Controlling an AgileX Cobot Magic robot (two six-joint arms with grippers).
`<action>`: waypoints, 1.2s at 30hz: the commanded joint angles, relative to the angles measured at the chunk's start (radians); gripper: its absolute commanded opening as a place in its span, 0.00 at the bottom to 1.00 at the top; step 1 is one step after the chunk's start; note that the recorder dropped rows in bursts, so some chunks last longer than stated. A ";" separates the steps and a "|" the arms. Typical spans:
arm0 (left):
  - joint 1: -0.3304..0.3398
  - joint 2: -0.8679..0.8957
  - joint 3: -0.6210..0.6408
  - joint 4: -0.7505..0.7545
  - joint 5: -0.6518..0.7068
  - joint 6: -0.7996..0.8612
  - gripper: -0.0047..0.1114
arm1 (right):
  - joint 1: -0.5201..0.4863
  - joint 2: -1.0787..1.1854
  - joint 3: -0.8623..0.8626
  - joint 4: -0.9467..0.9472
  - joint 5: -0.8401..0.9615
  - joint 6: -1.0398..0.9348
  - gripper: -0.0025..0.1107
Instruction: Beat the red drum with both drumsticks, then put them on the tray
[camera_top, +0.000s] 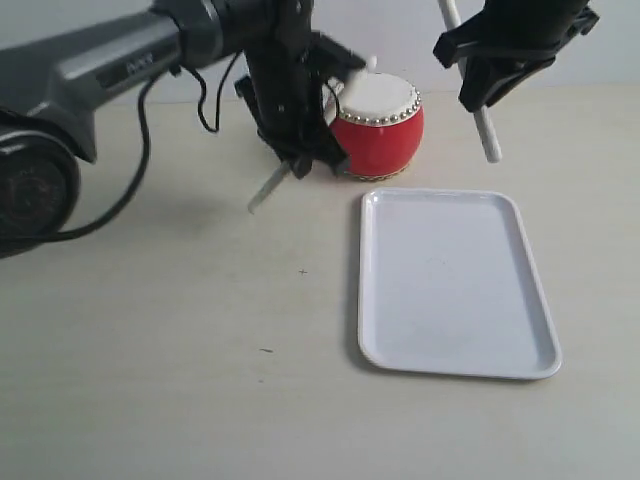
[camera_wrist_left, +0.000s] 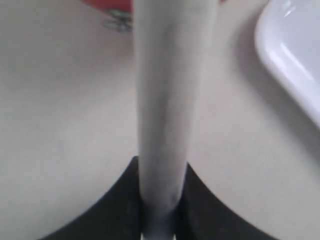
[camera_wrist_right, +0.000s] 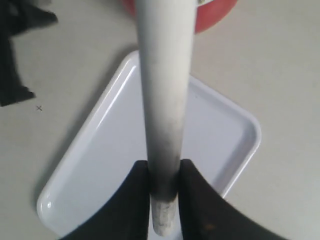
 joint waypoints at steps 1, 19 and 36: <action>0.005 0.065 -0.022 0.008 -0.002 0.028 0.04 | 0.000 -0.047 -0.007 0.005 -0.031 -0.020 0.02; 0.000 -0.226 -0.084 0.021 -0.002 -0.057 0.04 | 0.000 0.364 -0.007 0.006 -0.048 -0.020 0.02; 0.000 -0.142 -0.080 -0.026 -0.002 -0.057 0.04 | 0.000 0.007 -0.121 -0.021 0.028 0.023 0.02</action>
